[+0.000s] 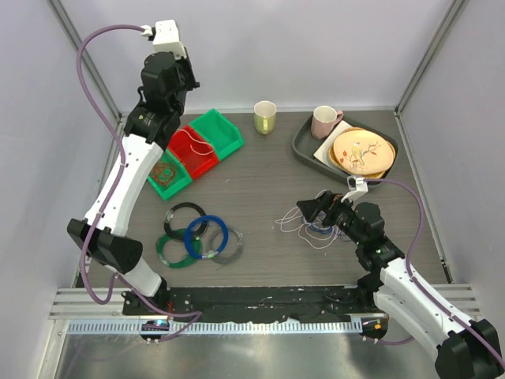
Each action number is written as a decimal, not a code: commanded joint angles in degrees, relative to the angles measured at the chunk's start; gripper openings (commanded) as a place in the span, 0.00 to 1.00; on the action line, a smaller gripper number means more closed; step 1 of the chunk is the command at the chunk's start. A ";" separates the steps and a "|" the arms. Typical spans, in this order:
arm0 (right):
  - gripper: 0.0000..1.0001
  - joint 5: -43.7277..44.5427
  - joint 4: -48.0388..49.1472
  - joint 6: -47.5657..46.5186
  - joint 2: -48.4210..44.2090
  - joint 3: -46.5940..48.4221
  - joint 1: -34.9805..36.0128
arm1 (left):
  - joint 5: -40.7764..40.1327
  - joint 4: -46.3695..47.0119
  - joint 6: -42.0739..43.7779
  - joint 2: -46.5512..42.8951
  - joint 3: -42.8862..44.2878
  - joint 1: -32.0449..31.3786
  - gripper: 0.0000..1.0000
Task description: Untangle the cables
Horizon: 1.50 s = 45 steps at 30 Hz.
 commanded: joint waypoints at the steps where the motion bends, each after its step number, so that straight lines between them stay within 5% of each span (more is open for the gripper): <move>1: 0.97 1.07 0.86 -1.17 -0.95 0.82 0.24 | -1.54 3.04 1.52 -0.05 2.59 1.19 0.00; 14: 0.97 2.12 0.16 -1.61 -0.69 0.90 0.16 | 1.01 1.46 0.73 4.52 0.57 6.90 0.00; 24: 0.97 2.12 0.16 -1.52 0.63 1.08 0.24 | 7.16 12.42 -6.64 3.90 -17.86 9.10 0.00; 33: 0.97 2.47 -0.28 -1.70 0.37 1.26 0.24 | 25.34 16.57 -17.11 11.11 -22.63 14.55 0.00; 45: 0.96 2.03 0.33 -1.52 1.77 1.08 0.16 | 24.74 24.49 -19.92 11.20 -34.58 14.81 0.00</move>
